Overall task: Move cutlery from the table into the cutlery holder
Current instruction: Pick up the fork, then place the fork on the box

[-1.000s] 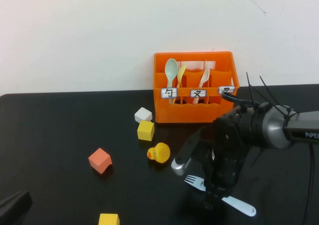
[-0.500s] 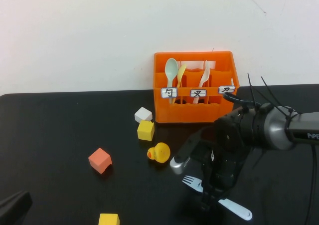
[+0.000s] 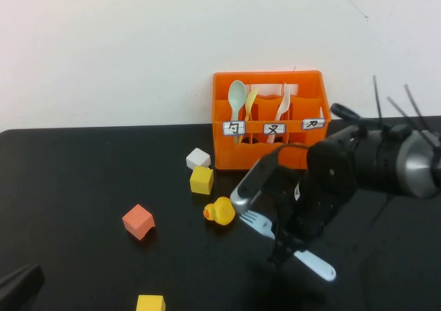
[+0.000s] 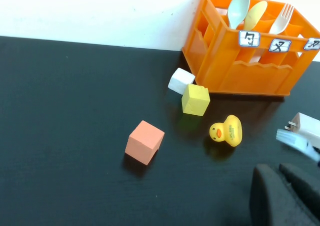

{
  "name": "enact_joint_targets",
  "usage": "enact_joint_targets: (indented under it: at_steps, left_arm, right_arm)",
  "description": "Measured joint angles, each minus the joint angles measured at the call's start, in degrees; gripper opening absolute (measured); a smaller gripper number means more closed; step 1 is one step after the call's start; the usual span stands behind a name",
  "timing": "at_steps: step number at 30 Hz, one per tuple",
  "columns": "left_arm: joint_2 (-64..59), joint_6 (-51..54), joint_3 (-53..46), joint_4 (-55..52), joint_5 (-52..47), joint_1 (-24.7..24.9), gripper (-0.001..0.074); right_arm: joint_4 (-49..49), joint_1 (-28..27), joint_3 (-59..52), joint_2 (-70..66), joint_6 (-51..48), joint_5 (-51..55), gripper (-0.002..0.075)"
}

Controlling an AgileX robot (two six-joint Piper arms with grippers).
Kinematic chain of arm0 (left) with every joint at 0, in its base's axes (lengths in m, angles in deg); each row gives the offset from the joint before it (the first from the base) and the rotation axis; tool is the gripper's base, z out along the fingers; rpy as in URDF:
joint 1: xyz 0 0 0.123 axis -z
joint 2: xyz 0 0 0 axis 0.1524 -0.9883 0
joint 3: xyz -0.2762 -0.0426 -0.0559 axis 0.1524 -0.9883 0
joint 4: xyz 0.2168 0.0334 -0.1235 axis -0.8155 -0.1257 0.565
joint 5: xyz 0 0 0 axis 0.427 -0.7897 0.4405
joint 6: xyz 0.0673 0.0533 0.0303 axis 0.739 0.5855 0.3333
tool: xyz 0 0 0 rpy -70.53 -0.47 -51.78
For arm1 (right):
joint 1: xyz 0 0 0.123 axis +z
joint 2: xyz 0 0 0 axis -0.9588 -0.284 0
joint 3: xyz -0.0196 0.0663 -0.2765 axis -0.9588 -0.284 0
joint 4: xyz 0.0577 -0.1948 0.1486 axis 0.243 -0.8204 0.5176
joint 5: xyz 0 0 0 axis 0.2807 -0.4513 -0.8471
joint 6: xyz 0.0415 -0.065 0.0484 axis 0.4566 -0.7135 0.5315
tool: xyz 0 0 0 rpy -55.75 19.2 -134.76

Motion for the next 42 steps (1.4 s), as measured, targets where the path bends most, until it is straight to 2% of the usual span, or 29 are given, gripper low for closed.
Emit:
enact_joint_targets:
  at_steps: [10, 16, 22, 32, 37, 42]
  left_arm:
    - [0.0, 0.0, 0.0, 0.0, 0.0, 0.0, -0.0001]
    - [0.0, 0.0, 0.0, -0.4, 0.0, 0.0, -0.0001]
    - [0.0, 0.1, 0.0, -1.8, 0.0, 0.0, -0.0001]
    - [0.0, 0.4, 0.0, -2.4, 0.0, 0.0, -0.0001]
    - [0.0, 0.4, 0.0, -2.5, 0.0, 0.0, -0.0001]
    - [0.0, 0.6, 0.0, -2.6, 0.0, 0.0, -0.0001]
  right_arm:
    - [-1.4, 0.0, -0.4, 6.5, 0.1, -6.4, 0.0118]
    - [-3.0, 0.0, -0.4, 11.0, 0.1, -14.3, 0.0118]
    - [-3.0, -0.1, -0.4, 12.7, 0.1, -30.2, 0.0118]
    - [5.7, -3.9, -0.5, 10.1, 0.1, -66.1, 0.0118]
    - [7.5, -4.5, -0.3, 5.9, 0.1, -74.3, 0.0118]
    - [10.2, -5.0, 3.5, 0.5, 0.0, -76.6, 0.0118]
